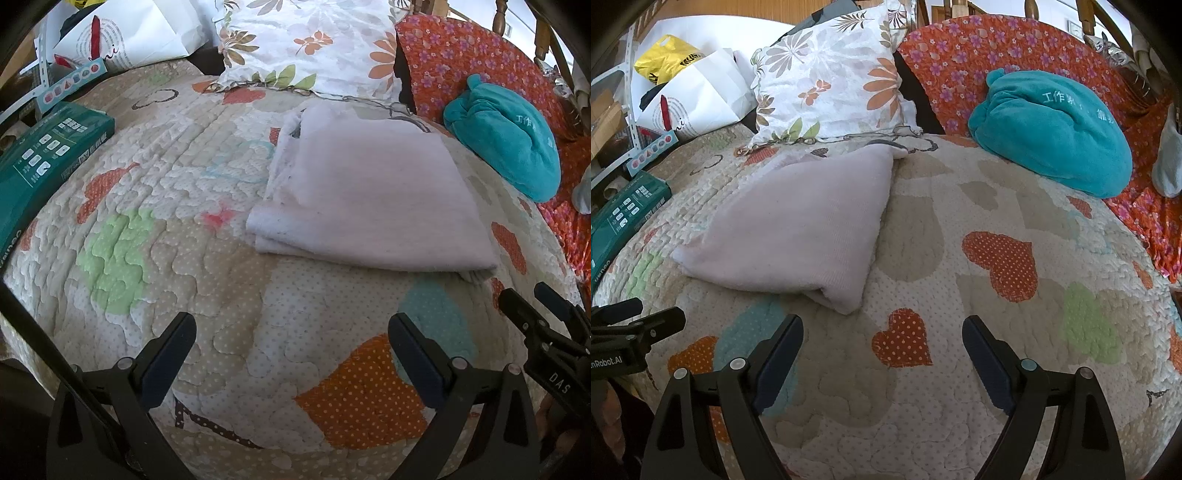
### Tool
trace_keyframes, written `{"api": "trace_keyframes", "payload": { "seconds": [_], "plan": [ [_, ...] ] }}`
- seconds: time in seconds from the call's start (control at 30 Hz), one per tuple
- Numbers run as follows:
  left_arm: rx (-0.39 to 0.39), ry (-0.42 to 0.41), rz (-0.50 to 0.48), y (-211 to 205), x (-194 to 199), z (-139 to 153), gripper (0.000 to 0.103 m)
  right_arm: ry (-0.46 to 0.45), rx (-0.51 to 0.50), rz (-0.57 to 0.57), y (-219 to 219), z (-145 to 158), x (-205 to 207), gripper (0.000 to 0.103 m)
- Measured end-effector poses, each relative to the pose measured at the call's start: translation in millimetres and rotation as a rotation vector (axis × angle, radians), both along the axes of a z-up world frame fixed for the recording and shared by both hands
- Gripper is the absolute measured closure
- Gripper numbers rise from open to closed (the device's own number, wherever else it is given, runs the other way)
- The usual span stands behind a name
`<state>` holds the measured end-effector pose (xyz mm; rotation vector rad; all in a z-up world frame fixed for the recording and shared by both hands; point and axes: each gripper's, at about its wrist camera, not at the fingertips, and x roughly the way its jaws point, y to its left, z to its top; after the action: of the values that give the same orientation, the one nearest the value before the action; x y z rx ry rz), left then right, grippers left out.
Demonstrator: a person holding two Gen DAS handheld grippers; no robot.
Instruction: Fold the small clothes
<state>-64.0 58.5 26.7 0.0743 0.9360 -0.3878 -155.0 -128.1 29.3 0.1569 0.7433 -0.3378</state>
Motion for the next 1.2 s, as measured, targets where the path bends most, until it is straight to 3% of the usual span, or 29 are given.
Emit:
{"api": "trace_keyframes", "payload": {
  "seconds": [0.83,1.2],
  "plan": [
    [-0.028,0.043,0.011,2.6,4.4,-0.6,0.0,-0.019,-0.012,0.041,10.9,1.8,0.1,0.01],
    [-0.039,0.011,-0.02,-5.2,-1.3,1.6,0.0,-0.011,-0.004,0.069,18.9,-0.2,0.8,0.01]
  ]
}}
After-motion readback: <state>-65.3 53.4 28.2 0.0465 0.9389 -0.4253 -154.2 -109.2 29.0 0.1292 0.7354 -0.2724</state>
